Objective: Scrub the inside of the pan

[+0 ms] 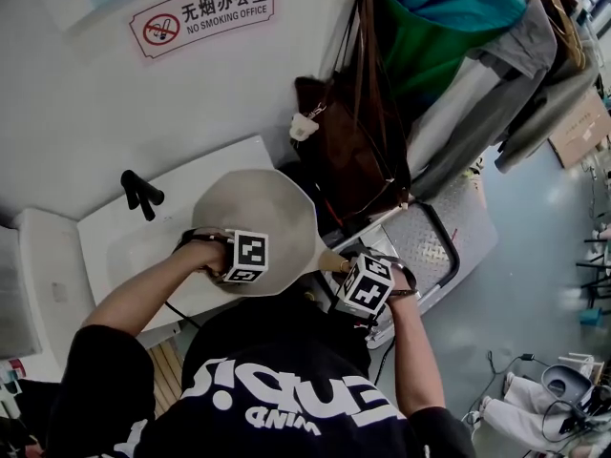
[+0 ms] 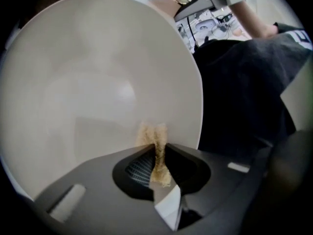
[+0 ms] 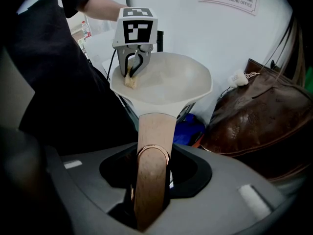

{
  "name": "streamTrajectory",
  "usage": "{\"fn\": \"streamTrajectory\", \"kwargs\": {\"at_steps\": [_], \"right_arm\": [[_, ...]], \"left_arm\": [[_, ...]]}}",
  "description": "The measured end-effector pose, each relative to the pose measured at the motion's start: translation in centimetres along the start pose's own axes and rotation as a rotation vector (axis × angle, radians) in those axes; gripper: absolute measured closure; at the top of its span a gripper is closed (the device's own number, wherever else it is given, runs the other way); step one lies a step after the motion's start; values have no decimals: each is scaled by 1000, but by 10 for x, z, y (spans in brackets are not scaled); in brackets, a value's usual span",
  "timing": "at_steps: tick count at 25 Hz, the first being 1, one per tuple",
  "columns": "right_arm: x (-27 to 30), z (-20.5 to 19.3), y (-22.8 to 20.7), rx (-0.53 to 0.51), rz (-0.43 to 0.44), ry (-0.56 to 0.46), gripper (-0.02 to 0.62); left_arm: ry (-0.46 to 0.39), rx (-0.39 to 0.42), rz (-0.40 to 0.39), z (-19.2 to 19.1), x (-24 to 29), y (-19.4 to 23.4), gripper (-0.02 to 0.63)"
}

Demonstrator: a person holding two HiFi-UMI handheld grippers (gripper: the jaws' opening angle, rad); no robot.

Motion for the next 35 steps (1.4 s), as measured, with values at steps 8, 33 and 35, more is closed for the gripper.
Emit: {"fn": "streamTrajectory", "kwargs": {"at_steps": [8,33,35], "right_arm": [[0,-1,1,3,0,7,433],[0,-2,0,-13,12,8,433],[1,-2,0,-14,13,6,433]], "left_arm": [[-221,-64,-51,35,1,1,545],[-792,-152,238,107,-33,59,541],[-801,-162,278,108,-37,64,543]]}}
Point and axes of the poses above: the fingertips, and each gripper's own axes: x forward along the fingers, y to its left, z out of its top, the point moved 4 cm from there along -x, backward along the fingers, and after that the axes turned 3 degrees about x, right-handed, at the moved point
